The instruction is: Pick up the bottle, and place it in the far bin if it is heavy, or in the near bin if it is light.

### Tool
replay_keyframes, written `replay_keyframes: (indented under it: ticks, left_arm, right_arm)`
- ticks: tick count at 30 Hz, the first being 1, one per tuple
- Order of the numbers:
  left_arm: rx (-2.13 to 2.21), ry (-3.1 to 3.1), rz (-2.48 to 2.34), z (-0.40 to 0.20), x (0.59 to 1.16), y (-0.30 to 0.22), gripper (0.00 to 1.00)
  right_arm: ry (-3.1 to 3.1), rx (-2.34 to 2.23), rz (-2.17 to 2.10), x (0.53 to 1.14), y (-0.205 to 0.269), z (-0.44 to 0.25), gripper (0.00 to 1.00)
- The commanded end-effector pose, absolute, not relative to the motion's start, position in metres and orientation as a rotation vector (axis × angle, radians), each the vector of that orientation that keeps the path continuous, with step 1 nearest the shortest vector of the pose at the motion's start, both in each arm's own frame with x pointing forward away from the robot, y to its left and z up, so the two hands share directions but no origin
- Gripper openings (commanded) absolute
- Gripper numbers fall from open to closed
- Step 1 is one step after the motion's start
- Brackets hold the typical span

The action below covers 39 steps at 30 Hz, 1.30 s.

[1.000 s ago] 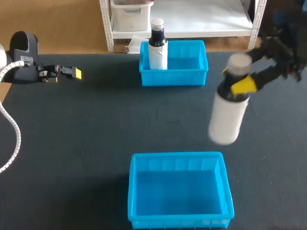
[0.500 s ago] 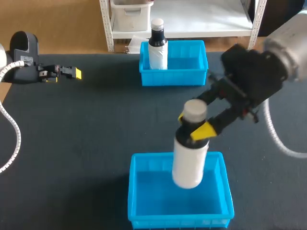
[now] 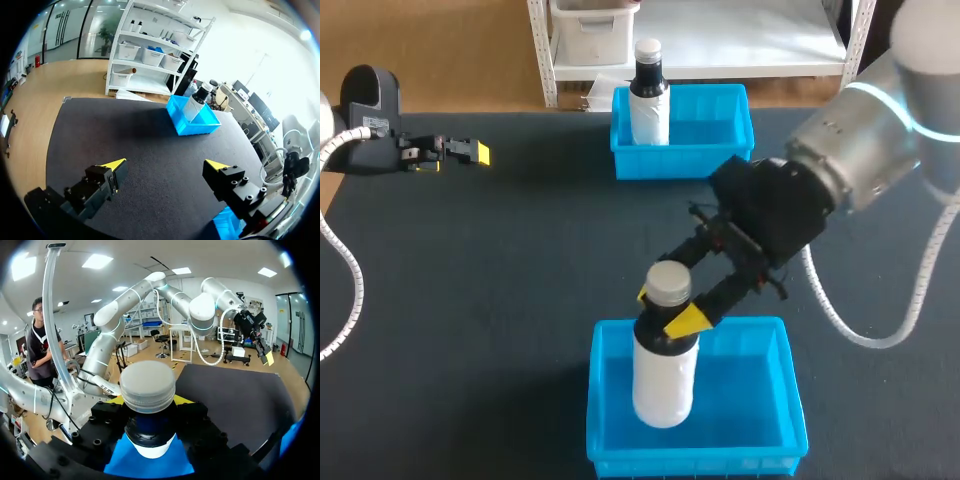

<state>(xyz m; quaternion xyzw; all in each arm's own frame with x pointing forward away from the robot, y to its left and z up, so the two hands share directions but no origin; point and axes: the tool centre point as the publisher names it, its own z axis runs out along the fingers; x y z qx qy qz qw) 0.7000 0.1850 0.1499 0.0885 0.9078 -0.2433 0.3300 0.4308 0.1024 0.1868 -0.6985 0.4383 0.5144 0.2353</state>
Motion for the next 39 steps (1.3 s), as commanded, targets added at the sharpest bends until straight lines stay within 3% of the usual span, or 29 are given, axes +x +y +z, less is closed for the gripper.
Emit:
replay_keyframes:
  ticks: [1, 13, 16, 21, 22, 23, 24, 32, 39]
  left_arm:
    - [0.231, 2.374, -0.636, 0.15, 0.7, 0.185, 1.0]
    - [0.231, 2.374, -0.636, 0.15, 0.7, 0.185, 1.0]
    - [0.231, 2.374, -0.636, 0.15, 0.7, 0.185, 1.0]
    - [0.231, 2.374, -0.636, 0.15, 0.7, 0.185, 1.0]
    - [0.231, 2.374, -0.636, 0.15, 0.7, 0.185, 1.0]
    - [0.231, 2.374, -0.636, 0.15, 0.7, 0.185, 1.0]
    - [0.231, 2.374, -0.636, 0.15, 0.7, 0.185, 1.0]
    - [0.231, 2.374, -0.636, 0.15, 0.7, 0.185, 1.0]
    - [0.231, 2.374, -0.636, 0.15, 0.7, 0.185, 1.0]
  right_arm:
    - [1.158, -1.955, 1.475, 0.439, 0.115, 0.172, 0.23]
    - [1.123, -2.004, 1.423, 0.449, 0.118, 0.149, 0.24]
    - [1.12, -2.022, 1.398, 0.449, 0.117, 0.147, 0.28]
    - [1.126, -2.054, 1.375, 0.45, 0.114, 0.142, 0.48]
    - [1.129, -2.059, 1.371, 0.45, 0.113, 0.141, 0.63]
    - [1.131, -2.062, 1.37, 0.451, 0.113, 0.14, 0.87]
    - [1.133, -2.067, 1.368, 0.451, 0.112, 0.139, 1.0]
    - [1.182, -2.087, 1.36, 0.454, 0.103, 0.135, 1.0]
    - [1.301, -2.081, 1.356, 0.48, 0.068, 0.129, 1.0]
